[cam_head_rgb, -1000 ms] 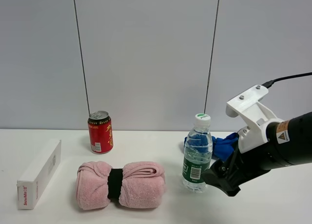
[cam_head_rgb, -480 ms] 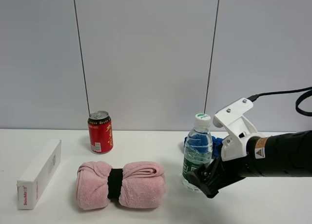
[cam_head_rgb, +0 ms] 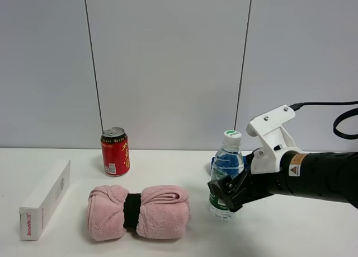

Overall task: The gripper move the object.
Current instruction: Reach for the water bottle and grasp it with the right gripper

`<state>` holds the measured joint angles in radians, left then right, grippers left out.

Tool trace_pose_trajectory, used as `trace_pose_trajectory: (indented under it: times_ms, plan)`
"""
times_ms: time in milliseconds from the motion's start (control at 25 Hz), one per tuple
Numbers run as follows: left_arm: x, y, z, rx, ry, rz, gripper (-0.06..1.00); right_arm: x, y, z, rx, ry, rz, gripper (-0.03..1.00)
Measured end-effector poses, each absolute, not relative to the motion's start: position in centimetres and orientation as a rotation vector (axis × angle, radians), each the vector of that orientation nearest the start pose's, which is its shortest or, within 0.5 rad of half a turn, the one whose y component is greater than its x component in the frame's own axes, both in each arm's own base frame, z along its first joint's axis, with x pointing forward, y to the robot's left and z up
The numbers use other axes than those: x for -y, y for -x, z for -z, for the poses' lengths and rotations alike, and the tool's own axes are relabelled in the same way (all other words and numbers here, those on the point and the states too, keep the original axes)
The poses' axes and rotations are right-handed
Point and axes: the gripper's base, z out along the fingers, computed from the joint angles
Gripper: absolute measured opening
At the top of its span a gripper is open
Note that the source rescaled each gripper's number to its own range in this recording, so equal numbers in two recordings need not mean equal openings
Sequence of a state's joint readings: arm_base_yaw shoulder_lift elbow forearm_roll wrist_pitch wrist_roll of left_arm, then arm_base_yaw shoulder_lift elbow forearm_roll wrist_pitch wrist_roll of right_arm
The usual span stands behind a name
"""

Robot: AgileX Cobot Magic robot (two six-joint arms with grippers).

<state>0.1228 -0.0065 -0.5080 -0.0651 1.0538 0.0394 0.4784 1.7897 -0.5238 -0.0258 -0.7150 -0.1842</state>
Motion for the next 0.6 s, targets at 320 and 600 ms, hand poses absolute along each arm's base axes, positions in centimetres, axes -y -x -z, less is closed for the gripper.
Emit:
trace_pose_trajectory:
  times_ms: [320, 600]
  plan:
    - [0.6, 0.6, -28.0, -2.02, 0.081, -0.025, 1.0, -13.8, -26.7, -11.5, -1.893, 0.643, -0.194, 0.97]
    - [0.6, 0.6, -28.0, -2.02, 0.081, -0.025, 1.0, -13.9, -26.7, -11.6, -1.876, 0.617, -0.21, 0.6]
